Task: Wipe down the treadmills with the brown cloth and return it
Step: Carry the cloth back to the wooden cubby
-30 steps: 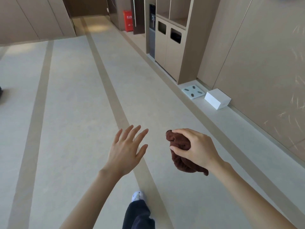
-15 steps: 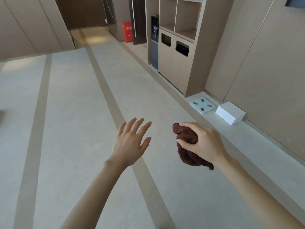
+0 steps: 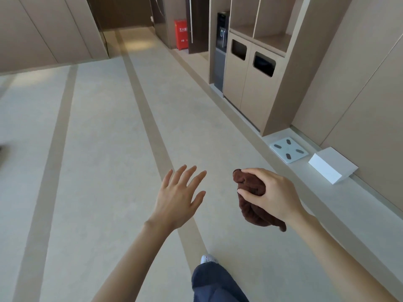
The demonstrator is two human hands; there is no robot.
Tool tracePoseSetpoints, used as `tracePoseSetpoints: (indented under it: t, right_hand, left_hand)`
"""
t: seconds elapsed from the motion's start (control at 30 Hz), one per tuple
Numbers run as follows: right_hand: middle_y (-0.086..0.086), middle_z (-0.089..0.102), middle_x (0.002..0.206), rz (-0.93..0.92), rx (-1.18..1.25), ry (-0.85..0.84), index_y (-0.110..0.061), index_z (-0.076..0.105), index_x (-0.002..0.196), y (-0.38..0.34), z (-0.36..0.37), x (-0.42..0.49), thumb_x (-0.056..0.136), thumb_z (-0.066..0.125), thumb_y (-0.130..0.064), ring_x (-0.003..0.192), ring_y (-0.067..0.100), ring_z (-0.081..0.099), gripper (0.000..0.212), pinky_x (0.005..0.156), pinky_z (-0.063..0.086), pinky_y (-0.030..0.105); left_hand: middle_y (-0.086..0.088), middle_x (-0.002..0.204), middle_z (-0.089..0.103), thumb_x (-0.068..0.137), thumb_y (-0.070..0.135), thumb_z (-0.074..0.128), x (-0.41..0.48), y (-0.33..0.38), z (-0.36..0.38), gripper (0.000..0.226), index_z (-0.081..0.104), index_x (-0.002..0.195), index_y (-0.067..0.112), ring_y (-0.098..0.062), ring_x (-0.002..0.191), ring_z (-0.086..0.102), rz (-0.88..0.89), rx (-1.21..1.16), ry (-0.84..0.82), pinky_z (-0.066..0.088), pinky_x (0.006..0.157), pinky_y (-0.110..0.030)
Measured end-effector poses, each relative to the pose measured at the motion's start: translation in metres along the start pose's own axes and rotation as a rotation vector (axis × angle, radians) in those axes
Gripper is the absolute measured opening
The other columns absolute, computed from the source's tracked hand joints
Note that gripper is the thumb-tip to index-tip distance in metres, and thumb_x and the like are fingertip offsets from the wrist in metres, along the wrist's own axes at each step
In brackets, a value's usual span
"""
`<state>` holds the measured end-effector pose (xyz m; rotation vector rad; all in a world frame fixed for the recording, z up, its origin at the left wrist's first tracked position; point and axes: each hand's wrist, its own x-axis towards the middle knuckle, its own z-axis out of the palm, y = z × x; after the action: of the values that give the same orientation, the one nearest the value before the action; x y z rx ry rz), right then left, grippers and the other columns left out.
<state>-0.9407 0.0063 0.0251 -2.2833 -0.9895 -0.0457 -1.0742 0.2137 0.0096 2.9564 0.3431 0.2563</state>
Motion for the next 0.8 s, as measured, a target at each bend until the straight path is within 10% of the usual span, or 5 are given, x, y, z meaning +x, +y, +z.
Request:
tracePoseSetpoints:
  t: [0.8]
  right_hand:
    - [-0.017,0.068,0.105,0.02,-0.086,0.11,-0.03,0.065,0.111,0.056,0.094,0.428,0.071,0.076,-0.045,0.094,0.007,0.065,0.044,0.074,0.055,0.031]
  left_hand:
    - [0.0,0.149,0.035,0.096,0.046,0.032,0.416,-0.223,0.026,0.051,0.031,0.144,0.03,-0.025,0.141,0.024,0.157,0.032,-0.006,0.014,0.116,-0.045]
